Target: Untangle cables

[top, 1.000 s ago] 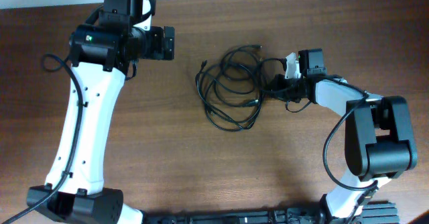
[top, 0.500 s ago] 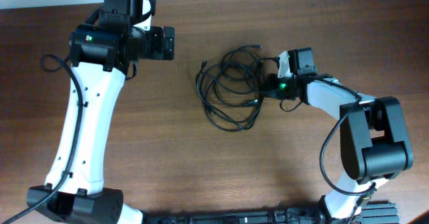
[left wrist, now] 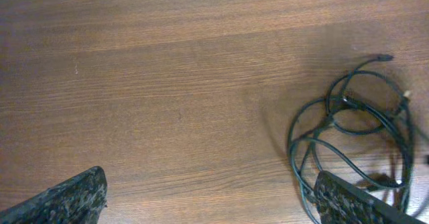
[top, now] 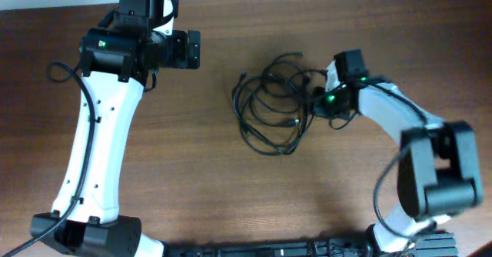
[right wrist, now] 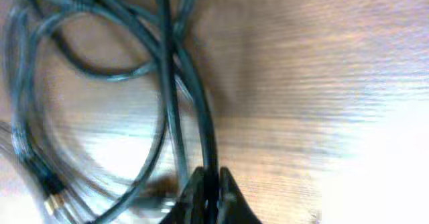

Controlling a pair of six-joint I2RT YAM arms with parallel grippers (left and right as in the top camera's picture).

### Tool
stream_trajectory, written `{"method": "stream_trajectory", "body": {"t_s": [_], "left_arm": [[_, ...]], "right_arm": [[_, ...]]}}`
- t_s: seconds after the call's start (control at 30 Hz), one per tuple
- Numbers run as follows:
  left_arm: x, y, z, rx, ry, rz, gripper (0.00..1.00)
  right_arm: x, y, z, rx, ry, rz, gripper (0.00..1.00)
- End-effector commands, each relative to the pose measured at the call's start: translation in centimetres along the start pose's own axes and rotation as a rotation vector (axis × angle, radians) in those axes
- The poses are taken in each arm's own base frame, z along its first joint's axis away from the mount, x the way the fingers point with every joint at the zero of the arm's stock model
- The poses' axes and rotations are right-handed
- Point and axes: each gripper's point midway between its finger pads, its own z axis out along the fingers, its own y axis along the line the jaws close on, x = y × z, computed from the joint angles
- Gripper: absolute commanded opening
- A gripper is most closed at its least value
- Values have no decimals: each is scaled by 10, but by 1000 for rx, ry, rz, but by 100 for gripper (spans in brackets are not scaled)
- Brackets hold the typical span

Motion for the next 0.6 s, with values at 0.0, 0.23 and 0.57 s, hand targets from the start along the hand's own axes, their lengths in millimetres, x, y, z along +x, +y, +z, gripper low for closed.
{"method": "stream_trajectory", "body": {"t_s": [0.0, 0.23, 0.57], "left_arm": [[-2, 4, 2, -14, 0, -13, 99], [-1, 4, 2, -14, 1, -13, 99], [-1, 4, 2, -14, 3, -12, 99]], "right_arm": [[-51, 35, -100, -4, -264, -105, 4], [-58, 95, -261, -117, -608, -213, 4], [-34, 142, -415, -239, -964, -323, 4]]}}
